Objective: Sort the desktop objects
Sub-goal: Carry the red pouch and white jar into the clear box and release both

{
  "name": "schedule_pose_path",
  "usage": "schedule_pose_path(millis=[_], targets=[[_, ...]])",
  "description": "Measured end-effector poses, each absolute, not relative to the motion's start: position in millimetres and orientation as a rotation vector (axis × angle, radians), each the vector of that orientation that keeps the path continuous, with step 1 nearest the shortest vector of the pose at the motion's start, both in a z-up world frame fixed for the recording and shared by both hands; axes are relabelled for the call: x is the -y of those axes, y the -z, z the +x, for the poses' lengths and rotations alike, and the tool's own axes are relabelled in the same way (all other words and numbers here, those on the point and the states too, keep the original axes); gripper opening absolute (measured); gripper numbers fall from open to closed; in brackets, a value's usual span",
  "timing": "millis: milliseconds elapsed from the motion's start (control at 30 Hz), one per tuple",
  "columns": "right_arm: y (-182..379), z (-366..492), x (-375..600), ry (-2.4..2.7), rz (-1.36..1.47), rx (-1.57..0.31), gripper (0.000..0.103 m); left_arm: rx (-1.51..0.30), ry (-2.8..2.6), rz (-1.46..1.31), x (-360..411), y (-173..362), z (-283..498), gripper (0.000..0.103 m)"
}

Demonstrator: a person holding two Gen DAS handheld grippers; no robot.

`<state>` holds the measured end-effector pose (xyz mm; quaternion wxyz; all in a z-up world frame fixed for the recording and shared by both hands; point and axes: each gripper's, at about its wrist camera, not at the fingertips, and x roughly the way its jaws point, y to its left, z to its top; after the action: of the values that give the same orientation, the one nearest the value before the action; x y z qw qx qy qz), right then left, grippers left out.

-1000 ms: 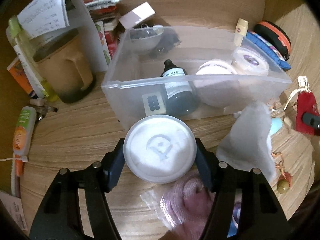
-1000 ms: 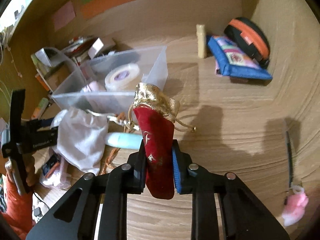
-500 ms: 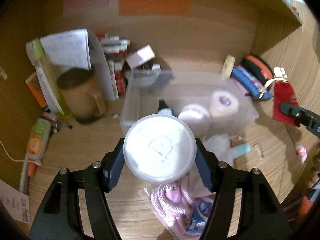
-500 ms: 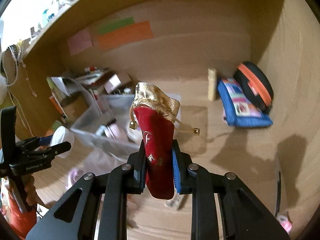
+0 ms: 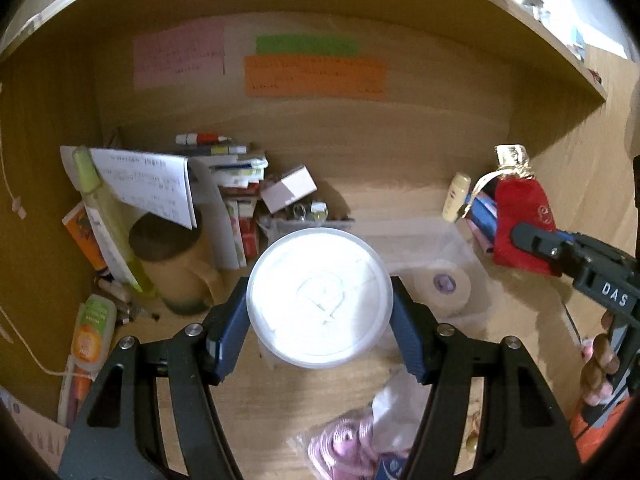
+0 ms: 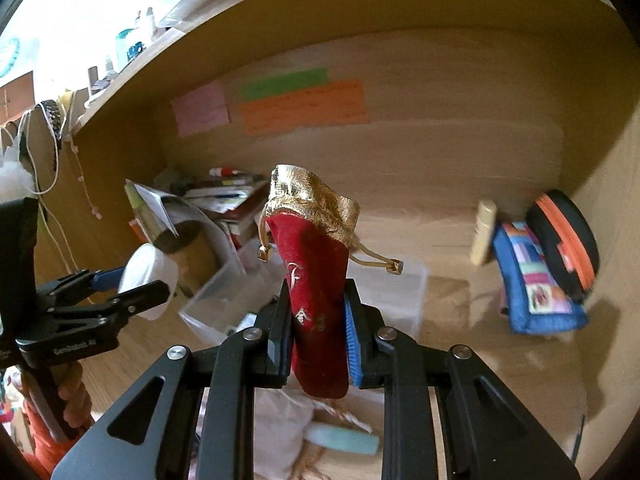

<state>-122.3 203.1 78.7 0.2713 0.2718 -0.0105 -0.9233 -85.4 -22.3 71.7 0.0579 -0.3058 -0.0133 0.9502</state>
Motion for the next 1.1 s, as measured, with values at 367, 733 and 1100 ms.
schedule_pose_path(millis=[367,733,1100], targets=[[-65,-154,-161,2.43,0.793,0.016,0.019,0.097,-2.821,-1.057,25,-48,-127,0.065],[-12,-192,-134,2.401,0.995,-0.038,0.019,0.086,-2.748,-1.185,21,-5,-148,0.065],[8,-199,-125,2.391,1.058,-0.136,0.022,-0.007,-2.757,-1.162,14,7,-153,0.065]])
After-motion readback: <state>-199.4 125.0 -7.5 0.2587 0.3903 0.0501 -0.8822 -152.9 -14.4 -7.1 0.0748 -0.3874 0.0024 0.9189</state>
